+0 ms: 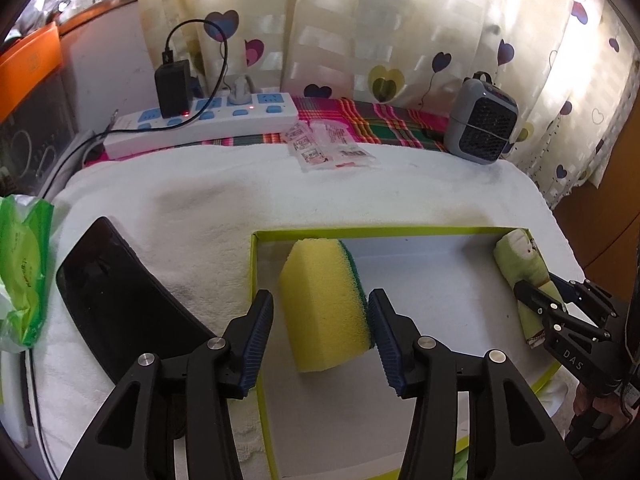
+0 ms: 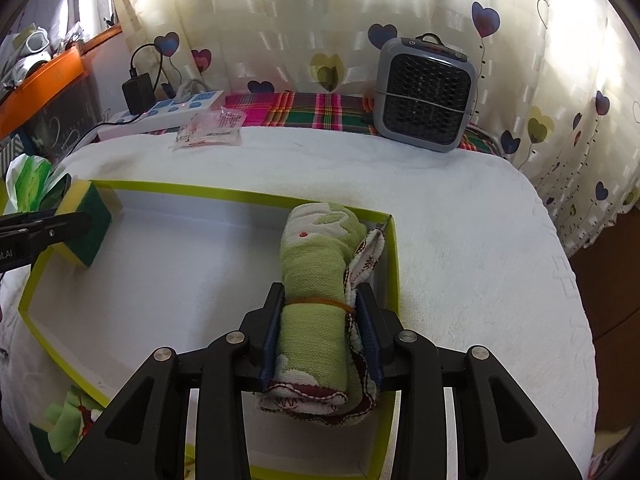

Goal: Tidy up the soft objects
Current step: 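Carry the sponge and rolled towel into the green box and open both grippers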

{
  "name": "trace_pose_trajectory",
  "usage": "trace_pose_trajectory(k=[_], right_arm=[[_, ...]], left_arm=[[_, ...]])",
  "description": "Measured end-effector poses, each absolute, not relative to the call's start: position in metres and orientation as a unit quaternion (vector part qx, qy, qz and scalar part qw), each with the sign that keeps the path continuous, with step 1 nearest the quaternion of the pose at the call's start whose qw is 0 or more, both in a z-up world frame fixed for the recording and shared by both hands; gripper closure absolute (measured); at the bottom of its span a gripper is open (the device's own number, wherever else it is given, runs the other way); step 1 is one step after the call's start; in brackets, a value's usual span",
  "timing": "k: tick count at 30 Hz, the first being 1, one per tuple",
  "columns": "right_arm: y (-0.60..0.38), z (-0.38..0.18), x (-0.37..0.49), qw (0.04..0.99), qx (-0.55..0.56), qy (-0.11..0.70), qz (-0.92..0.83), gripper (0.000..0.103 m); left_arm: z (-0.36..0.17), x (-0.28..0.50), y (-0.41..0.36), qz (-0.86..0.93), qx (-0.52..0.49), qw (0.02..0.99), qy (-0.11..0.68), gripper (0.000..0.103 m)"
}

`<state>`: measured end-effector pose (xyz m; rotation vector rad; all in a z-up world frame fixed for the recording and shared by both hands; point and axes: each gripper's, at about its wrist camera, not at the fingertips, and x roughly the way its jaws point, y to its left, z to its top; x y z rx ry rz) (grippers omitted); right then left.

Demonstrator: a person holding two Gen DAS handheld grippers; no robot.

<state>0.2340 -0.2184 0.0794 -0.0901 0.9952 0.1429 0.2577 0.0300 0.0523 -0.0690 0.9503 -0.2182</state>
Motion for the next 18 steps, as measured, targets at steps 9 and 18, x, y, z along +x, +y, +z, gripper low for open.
trace_pose_trajectory(k=[9, 18], right_arm=[[-0.220, 0.083, 0.230, 0.884, -0.038, 0.460, 0.070, 0.059], [-0.225, 0.093, 0.225, 0.894, -0.028, 0.441, 0.075, 0.050]], left_arm=[[0.056, 0.253, 0.031, -0.097, -0.033, 0.888, 0.448, 0.053], [0.061, 0.247, 0.034, -0.098, -0.046, 0.890, 0.442, 0.050]])
